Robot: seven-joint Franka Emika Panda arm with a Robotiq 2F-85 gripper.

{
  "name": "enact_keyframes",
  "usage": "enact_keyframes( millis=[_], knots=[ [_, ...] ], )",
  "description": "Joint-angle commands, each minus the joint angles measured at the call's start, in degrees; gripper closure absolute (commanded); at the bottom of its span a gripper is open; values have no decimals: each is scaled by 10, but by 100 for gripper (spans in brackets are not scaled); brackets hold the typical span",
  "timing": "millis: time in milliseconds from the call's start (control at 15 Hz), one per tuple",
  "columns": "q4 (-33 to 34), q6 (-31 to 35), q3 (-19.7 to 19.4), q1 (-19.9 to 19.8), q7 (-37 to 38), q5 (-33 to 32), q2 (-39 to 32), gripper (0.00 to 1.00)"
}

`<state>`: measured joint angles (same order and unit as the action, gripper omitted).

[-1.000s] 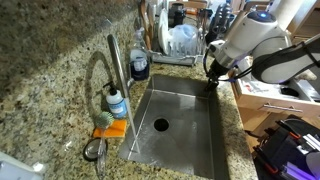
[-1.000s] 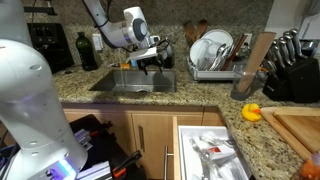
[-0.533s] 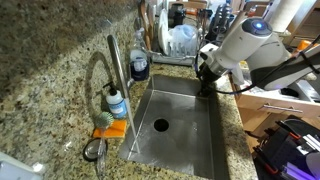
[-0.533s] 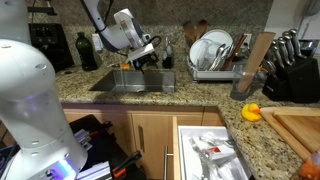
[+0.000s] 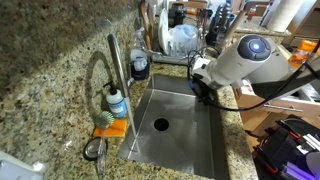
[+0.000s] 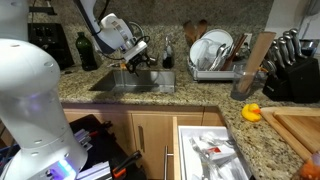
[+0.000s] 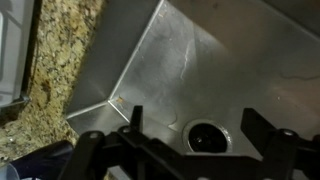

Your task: Close the faucet then open it again

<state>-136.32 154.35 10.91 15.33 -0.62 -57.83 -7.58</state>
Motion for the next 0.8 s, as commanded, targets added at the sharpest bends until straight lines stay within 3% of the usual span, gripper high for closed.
enact_keyframes(
  millis=[0,133,200,267,400,467,733],
  knots=[
    [-35,-19,-39,-20,-23,-117,50,0],
    [-52,-23,-62,-24,54,-227,94,0],
    [-75,15,-70,-35,104,-211,115,0],
    [-25,-7,-63,-24,55,-189,55,0],
    [-49,1,-71,-30,85,-199,90,0],
    [-39,77,-79,-35,63,-234,71,0],
    [31,158,-76,-32,69,-325,22,0]
  ],
)
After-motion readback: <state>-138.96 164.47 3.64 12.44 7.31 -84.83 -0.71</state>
